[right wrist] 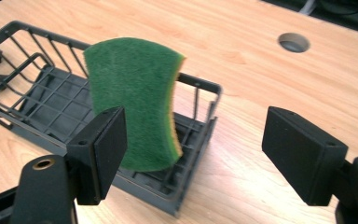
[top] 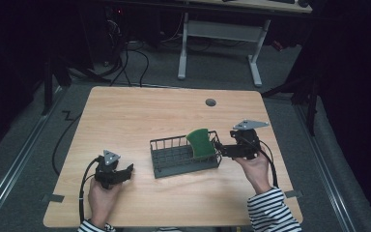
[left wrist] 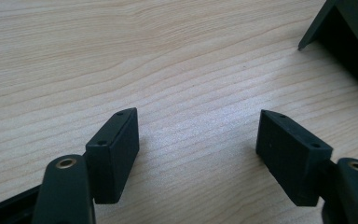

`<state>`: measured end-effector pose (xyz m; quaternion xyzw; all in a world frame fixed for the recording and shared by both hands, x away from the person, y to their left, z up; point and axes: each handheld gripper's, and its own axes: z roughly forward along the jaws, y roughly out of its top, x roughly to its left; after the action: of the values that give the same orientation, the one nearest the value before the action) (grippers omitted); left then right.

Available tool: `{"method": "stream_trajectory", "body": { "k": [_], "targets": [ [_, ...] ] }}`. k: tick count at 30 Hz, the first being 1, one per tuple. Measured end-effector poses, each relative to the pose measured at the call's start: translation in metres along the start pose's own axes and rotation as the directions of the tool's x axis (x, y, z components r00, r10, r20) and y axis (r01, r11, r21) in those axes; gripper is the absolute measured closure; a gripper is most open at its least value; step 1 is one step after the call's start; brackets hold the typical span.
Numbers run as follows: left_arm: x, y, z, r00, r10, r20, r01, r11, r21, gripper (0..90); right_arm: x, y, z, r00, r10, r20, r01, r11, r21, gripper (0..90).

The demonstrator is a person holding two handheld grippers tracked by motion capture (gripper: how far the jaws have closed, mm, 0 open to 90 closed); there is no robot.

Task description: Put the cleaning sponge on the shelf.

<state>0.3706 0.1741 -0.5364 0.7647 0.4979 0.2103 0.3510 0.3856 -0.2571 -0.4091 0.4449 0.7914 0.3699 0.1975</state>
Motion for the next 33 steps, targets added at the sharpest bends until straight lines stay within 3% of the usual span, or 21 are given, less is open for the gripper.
{"method": "stream_trajectory", "body": {
  "k": [5,16,33],
  "targets": [
    [0.0,0.0,0.0,1.0,-0.001,0.001,0.001,1.0,-0.001,30.4,-0.012,-0.011,-0.01,0.9984,0.055,0.006,-0.055,0.998,-0.014,24.8],
    [0.0,0.0,0.0,1.0,0.001,-0.001,-0.001,1.0,0.001,30.4,-0.027,-0.031,-0.029,0.994,0.109,0.008,-0.108,0.993,-0.053,27.8],
    [-0.001,0.0,0.001,0.9999,0.014,-0.004,-0.014,0.9999,0.005,28.9,-0.054,-0.087,-0.044,0.9682,0.246,0.046,-0.241,0.966,-0.092,30.1]
  ]
}}
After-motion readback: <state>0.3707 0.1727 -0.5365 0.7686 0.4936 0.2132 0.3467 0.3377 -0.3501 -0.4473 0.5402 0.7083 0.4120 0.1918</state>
